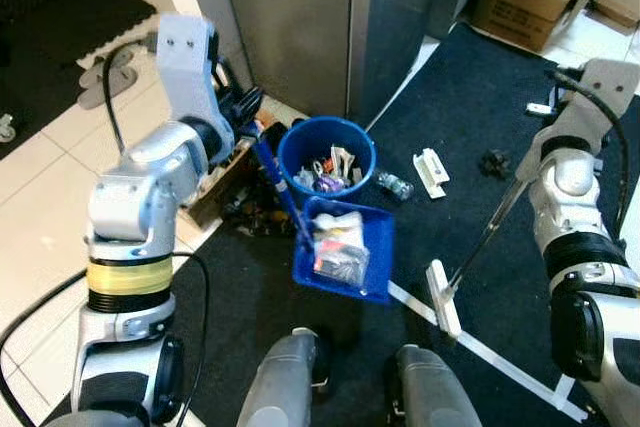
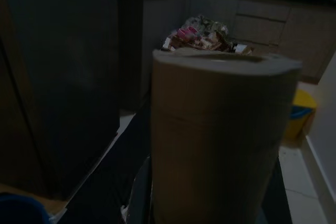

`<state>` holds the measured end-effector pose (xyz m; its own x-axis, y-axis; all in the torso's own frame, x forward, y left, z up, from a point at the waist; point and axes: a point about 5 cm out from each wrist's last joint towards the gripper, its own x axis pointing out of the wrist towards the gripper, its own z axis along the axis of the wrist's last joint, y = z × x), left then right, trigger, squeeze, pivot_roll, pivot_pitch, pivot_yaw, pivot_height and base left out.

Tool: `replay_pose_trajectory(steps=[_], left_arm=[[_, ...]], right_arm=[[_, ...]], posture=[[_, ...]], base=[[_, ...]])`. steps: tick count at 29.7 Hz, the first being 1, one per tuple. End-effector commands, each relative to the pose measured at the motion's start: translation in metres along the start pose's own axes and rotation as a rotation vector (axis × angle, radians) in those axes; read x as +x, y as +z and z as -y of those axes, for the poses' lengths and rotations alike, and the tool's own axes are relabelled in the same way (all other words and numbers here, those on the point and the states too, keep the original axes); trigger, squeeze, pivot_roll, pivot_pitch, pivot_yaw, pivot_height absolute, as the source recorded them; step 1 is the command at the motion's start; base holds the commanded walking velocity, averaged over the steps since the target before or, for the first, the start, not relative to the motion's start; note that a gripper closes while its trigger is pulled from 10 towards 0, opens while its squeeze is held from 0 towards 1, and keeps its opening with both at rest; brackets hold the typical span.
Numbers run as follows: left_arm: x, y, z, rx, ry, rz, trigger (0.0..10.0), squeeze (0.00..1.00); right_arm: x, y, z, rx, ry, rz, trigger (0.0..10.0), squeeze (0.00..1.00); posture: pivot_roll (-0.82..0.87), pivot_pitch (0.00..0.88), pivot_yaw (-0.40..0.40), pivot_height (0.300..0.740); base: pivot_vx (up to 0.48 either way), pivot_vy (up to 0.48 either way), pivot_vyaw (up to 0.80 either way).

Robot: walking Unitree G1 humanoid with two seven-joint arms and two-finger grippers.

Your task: Sweep floor

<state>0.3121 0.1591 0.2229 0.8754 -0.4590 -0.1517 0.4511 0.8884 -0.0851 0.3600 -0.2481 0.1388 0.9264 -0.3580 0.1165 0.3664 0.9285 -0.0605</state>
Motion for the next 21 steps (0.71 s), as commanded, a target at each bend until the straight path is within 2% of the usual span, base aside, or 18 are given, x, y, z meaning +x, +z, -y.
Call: replay_pose_trajectory(steps=[1,6,11,16,17,18,21], left_arm=[[-0.001,0.009,0.009,0.012,-0.073,0.024,10.0,0.0],[0.003,0.015,0.017,0.0,-0.106,0.03,10.0,0.0],[0.009,0.037,0.031,0.02,-0.194,0.058,10.0,0.0],[0.003,0.073,0.025,0.074,-0.194,0.124,10.0,0.0],[0.0,0.089,0.022,0.101,-0.191,0.155,10.0,0.0],[0.0,0.089,0.022,0.101,-0.191,0.155,10.0,0.0],[-0.008,0.12,0.017,0.109,-0.189,0.213,10.0,0.0]], right_arm=[[0.002,0.01,-0.001,-0.034,0.003,0.069,10.0,0.0],[0.0,0.006,-0.002,-0.085,0.011,0.064,10.0,0.0],[-0.002,0.001,-0.005,-0.106,0.008,0.055,10.0,0.0],[-0.002,0.0,-0.003,-0.12,-0.005,0.058,10.0,0.0],[-0.003,-0.001,-0.003,-0.123,-0.007,0.055,10.0,0.0],[-0.003,-0.001,-0.003,-0.123,-0.007,0.055,10.0,0.0],[-0.004,-0.003,-0.004,-0.122,-0.007,0.05,10.0,0.0]], posture=[[0.04,0.03,0.062,0.74],[0.04,0.031,0.062,0.74],[0.05,0.029,0.063,0.74],[0.05,0.029,0.071,0.74],[0.06,0.03,0.075,0.74],[0.06,0.03,0.075,0.74],[0.07,0.03,0.078,0.74]], base=[[0.0,0.0,0.0],[0.0,0.0,0.0],[0.0,0.0,0.0],[0.0,0.0,0.0],[0.0,0.0,0.0],[0.0,0.0,0.0],[0.0,0.0,0.0]])
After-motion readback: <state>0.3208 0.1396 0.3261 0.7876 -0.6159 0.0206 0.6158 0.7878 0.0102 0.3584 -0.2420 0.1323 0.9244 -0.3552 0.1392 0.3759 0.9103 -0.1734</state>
